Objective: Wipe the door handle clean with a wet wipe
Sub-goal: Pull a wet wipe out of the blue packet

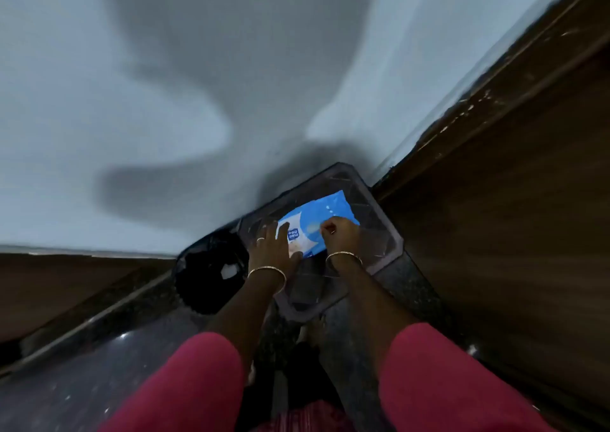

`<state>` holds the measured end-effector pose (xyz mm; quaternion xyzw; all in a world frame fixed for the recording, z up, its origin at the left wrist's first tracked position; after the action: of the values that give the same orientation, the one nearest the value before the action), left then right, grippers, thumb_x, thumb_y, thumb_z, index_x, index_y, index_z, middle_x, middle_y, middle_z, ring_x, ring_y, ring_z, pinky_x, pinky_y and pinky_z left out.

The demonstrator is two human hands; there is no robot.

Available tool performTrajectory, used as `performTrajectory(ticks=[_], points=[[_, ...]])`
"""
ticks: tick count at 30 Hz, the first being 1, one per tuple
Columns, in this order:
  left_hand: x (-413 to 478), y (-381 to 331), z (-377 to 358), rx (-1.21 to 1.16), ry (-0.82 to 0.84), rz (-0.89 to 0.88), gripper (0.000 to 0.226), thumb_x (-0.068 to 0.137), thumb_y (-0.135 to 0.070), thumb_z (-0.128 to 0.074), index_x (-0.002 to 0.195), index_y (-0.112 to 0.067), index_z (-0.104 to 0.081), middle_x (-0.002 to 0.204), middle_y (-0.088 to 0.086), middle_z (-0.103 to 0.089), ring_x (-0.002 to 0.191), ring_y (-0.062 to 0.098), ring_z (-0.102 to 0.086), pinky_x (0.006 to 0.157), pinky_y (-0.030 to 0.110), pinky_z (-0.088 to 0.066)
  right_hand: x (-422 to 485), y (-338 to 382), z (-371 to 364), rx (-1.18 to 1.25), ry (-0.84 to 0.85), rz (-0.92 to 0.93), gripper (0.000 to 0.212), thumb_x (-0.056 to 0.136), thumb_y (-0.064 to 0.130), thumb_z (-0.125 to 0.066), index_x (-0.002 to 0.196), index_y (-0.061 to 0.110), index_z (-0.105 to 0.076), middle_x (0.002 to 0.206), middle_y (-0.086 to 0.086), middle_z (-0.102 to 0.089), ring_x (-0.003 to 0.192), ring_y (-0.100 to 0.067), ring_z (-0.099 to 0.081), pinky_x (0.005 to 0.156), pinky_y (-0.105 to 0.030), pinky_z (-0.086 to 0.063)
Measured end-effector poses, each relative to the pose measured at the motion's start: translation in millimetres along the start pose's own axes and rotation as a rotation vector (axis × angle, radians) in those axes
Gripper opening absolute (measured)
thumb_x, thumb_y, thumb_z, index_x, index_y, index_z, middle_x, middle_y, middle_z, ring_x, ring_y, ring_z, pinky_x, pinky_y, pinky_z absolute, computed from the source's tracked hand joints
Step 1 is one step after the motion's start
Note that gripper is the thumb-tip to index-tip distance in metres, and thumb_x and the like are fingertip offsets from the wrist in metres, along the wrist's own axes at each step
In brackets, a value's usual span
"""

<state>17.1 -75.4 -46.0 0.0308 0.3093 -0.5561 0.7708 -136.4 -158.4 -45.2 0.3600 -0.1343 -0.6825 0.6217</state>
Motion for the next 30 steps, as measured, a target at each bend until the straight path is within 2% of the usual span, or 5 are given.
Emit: performTrajectory(ticks=[5, 13, 25, 27, 30], points=[[19, 1, -20, 0.008, -0.036, 0.016, 0.084, 0.083, -0.054, -0.06, 0.152, -0.024, -0.022, 0.16, 0.008, -0.018, 0.146, 0.033, -0.018, 0.113, 0.047, -0.025, 21, -9, -37, -0.17, 0.117, 0.085, 0.01, 0.086, 0.01, -0.07, 0.089, 0.005, -0.077, 0.093, -0.015, -0.075, 0.091, -0.032, -0.069, 0.083, -0.036, -0.053], [37, 2, -39, -0.05, -0.052, 0.071, 0.076, 0.087, -0.048, -0.059, 0.15, -0.026, -0.024, 0.161, 0.006, -0.014, 0.147, 0.032, -0.014, 0.113, 0.05, -0.026, 31, -17, -48, -0.241, 0.087, 0.14, 0.015, 0.093, 0.016, -0.065, 0.1, 0.008, -0.075, 0.101, -0.013, -0.073, 0.1, -0.029, -0.066, 0.086, -0.038, -0.053], [44, 2, -46, -0.075, -0.047, 0.104, 0.074, 0.088, -0.042, -0.061, 0.151, -0.031, -0.023, 0.163, 0.005, -0.007, 0.149, 0.032, -0.009, 0.113, 0.05, -0.026, 31, -32, -52, -0.108, 0.039, 0.129, 0.006, 0.087, 0.008, -0.066, 0.082, 0.01, -0.067, 0.089, -0.009, -0.069, 0.09, -0.027, -0.064, 0.078, -0.041, -0.055], [43, 2, -45, -0.07, -0.063, 0.102, 0.072, 0.089, -0.042, -0.06, 0.151, -0.033, -0.026, 0.162, 0.005, -0.009, 0.148, 0.032, -0.01, 0.113, 0.05, -0.026, 30, -30, -50, -0.097, 0.029, 0.151, 0.007, 0.088, 0.006, -0.065, 0.082, 0.01, -0.066, 0.086, -0.008, -0.069, 0.087, -0.026, -0.065, 0.076, -0.04, -0.055], [39, -3, -36, -0.079, -0.171, 0.055, 0.061, 0.084, -0.032, -0.067, 0.141, -0.03, -0.047, 0.157, 0.01, -0.028, 0.145, 0.035, -0.022, 0.109, 0.053, -0.031, 29, -30, -49, -0.102, 0.025, 0.182, 0.011, 0.087, 0.002, -0.064, 0.082, 0.011, -0.062, 0.082, -0.006, -0.067, 0.081, -0.024, -0.063, 0.072, -0.043, -0.056]])
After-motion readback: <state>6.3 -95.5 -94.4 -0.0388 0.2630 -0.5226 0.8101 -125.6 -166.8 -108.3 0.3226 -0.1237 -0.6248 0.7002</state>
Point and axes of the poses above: each hand's wrist, its own x-axis towards the middle knuckle, its own z-axis out of the back of the hand, y = z × x, the point moved 9 cm from there along x, towards the middle knuckle
